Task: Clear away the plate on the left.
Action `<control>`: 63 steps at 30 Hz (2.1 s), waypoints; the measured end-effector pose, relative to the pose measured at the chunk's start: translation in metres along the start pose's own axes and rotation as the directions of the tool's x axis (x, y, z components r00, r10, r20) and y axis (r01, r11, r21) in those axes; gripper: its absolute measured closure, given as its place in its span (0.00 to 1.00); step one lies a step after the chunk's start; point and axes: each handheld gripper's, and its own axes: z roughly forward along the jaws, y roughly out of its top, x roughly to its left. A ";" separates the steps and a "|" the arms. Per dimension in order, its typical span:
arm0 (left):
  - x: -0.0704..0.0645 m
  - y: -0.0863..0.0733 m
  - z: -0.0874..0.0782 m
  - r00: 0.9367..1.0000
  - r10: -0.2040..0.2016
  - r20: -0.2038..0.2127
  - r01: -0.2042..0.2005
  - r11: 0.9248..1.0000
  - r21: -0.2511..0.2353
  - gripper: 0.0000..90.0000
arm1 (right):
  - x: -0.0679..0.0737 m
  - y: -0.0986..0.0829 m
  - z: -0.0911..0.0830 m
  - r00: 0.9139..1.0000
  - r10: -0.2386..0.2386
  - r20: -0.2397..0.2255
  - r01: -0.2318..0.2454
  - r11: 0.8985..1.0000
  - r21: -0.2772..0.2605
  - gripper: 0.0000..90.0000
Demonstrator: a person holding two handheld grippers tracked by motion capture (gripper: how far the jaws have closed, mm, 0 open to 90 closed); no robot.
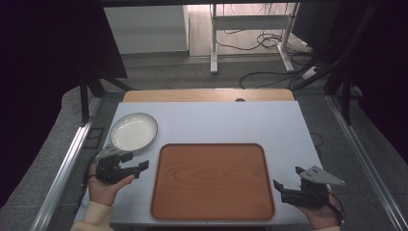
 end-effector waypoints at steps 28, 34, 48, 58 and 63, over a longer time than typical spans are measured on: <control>0.006 0.004 -0.008 1.000 -0.001 0.023 0.001 0.999 -0.032 0.28 | 0.000 0.005 0.008 0.999 0.006 -0.037 -0.005 1.000 0.030 0.15; 0.008 0.009 -0.010 1.000 -0.002 0.020 0.003 0.999 -0.050 0.28 | 0.001 0.004 0.011 0.999 0.000 -0.051 0.002 0.999 0.036 0.16; 0.005 0.035 0.005 0.999 0.026 0.027 -0.024 0.997 -0.077 0.29 | 0.001 0.003 0.008 0.999 -0.002 -0.038 0.003 0.999 0.035 0.17; 0.018 0.044 0.014 1.000 0.007 0.002 -0.007 0.998 -0.070 0.29 | 0.001 0.002 0.012 0.999 0.000 -0.044 0.002 0.999 0.043 0.17; 0.024 0.047 0.019 1.000 0.001 -0.024 -0.002 0.998 -0.055 0.29 | 0.002 0.004 0.013 0.999 -0.001 -0.048 0.003 0.999 0.038 0.17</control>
